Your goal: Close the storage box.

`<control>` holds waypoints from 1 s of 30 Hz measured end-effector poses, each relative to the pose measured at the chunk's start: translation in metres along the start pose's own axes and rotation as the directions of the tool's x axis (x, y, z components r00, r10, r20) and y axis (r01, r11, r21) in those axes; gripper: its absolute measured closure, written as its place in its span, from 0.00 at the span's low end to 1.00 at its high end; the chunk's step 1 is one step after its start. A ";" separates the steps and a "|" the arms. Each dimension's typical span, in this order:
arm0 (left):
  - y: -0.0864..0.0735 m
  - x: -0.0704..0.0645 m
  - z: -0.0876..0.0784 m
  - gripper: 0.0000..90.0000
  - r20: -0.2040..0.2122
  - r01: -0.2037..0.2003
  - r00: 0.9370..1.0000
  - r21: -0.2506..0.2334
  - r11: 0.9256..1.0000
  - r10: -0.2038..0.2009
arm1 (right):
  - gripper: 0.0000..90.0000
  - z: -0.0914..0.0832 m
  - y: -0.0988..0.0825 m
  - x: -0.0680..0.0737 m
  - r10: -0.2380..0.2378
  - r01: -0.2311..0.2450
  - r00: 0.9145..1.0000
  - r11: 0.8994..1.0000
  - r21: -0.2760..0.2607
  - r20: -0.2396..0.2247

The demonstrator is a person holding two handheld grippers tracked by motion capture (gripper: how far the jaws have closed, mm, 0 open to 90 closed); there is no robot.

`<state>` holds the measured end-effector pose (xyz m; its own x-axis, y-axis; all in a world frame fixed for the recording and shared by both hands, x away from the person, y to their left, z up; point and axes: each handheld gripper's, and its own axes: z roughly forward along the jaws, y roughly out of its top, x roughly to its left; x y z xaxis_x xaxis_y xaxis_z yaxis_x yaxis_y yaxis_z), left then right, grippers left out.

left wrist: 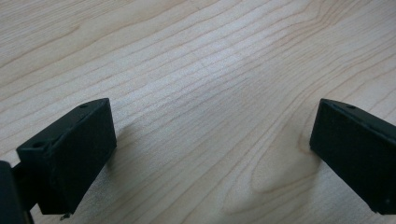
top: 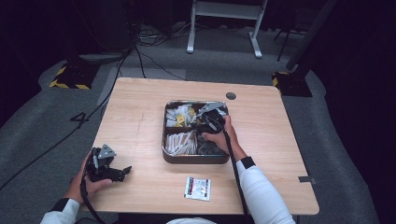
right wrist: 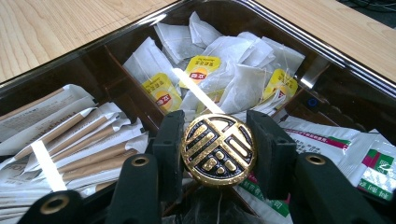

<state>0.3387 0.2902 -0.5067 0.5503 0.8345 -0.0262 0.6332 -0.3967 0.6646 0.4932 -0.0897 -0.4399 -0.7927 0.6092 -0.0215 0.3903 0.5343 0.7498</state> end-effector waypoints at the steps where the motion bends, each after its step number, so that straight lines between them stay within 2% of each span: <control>1: 0.000 0.000 0.000 0.01 0.000 0.000 1.000 0.000 1.000 0.000 | 0.66 0.001 0.000 0.001 -0.002 0.002 1.000 1.000 -0.001 0.001; 8: 0.000 0.000 0.000 0.01 -0.002 -0.003 1.000 0.000 1.000 0.003 | 0.65 0.000 0.001 0.001 -0.015 0.015 1.000 1.000 0.003 -0.007; 13: 0.000 0.000 0.000 0.01 0.000 0.000 1.000 0.000 1.000 0.000 | 0.58 -0.004 0.000 0.001 -0.028 0.028 0.999 1.000 -0.005 -0.021; 20: 0.000 0.000 0.000 0.01 -0.001 0.000 1.000 0.000 1.000 0.000 | 0.46 -0.019 -0.002 -0.004 -0.038 0.038 0.999 0.999 -0.021 -0.022; 22: 0.000 0.000 0.000 0.01 0.000 0.000 1.000 0.000 1.000 0.000 | 0.44 -0.023 -0.004 -0.005 -0.046 0.045 0.998 0.999 -0.024 -0.038; 30: 0.000 0.000 0.000 0.01 0.000 0.000 1.000 0.000 1.000 0.000 | 0.36 -0.041 -0.011 -0.008 -0.084 0.084 0.996 0.996 -0.022 -0.020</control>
<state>0.3387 0.2901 -0.5067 0.5502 0.8346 -0.0258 0.6329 -0.3967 0.6649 0.4757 -0.1243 -0.4205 -0.8319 0.5503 -0.0714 0.3121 0.5705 0.7597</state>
